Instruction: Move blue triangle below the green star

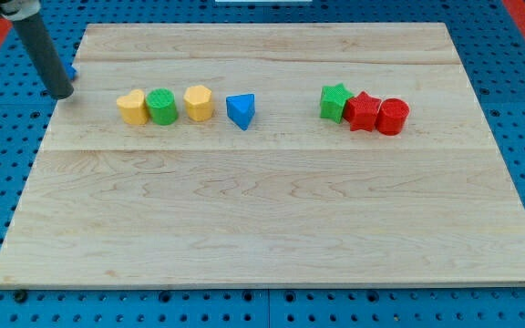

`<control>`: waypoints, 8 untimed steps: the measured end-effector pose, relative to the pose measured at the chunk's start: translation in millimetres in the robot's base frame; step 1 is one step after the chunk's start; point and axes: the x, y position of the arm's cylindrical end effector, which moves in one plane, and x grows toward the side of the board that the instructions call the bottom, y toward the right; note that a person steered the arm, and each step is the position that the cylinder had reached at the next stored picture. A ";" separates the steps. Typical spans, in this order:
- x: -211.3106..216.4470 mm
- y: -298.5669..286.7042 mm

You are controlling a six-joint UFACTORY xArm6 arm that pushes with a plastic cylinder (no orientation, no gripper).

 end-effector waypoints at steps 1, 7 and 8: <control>6.6 13.3; 56.0 243.1; 51.9 274.0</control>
